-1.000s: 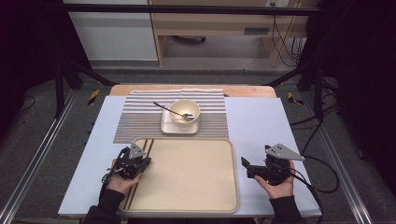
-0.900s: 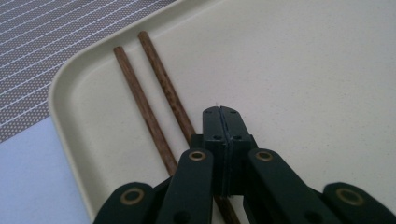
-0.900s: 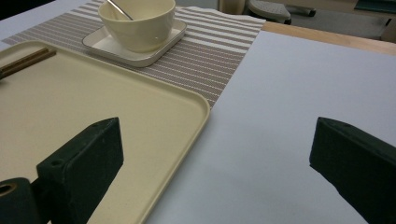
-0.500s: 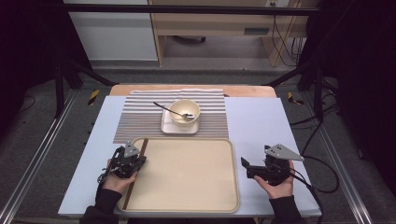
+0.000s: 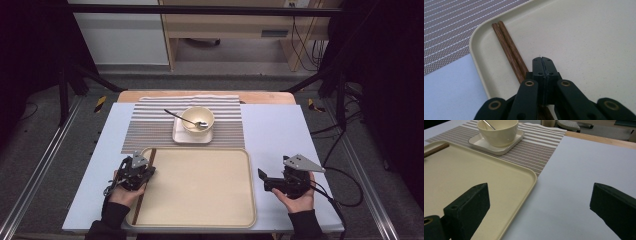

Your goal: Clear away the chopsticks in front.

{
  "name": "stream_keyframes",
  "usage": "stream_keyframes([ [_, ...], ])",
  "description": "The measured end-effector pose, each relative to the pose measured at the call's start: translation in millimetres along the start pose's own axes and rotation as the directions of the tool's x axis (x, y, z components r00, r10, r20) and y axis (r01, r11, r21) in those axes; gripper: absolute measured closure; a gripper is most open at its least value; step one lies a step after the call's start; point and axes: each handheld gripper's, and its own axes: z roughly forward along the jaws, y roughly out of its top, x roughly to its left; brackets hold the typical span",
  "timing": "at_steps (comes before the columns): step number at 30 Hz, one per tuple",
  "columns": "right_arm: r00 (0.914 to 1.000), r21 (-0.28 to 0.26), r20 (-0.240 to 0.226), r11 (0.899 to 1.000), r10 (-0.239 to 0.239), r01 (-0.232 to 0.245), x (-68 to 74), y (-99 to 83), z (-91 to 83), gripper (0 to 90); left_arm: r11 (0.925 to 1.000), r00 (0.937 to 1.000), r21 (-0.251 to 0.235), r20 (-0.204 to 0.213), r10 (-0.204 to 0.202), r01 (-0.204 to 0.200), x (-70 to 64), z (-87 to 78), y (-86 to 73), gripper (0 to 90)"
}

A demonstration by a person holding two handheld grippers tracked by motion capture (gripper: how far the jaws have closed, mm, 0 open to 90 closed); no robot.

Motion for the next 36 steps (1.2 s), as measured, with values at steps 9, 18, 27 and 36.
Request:
stream_keyframes([
  [9, 1.0, -0.002, 0.0, 1.0, 0.004, -0.004, -0.2, 0.5, -1.1, 3.1, 1.0, 1.0, -0.003, 0.0, 0.005, -0.005, -0.8, 0.1, 0.2, 89.5],
  [18, 1.0, -0.01, -0.001, 1.0, 0.003, -0.003, -1.1, 1.1, -2.1, 3.1, 0.9993, 0.9999, -0.035, 0.008, 0.01, -0.009, -2.6, -4.4, 3.1, 87.8],
  [27, 0.9999, -0.018, -0.001, 1.0, 0.011, -0.011, -1.7, 1.7, -3.9, 2.9, 0.9922, 0.9997, -0.124, 0.024, -0.002, 0.005, -3.5, -19.1, 13.0, 67.5],
  [36, 0.9999, -0.022, 0.006, 1.0, 0.014, -0.014, -3.3, 2.5, -6.0, 2.7, 0.9741, 0.9987, -0.221, 0.02, -0.047, 0.05, 0.6, -33.8, 25.1, 42.1],
])
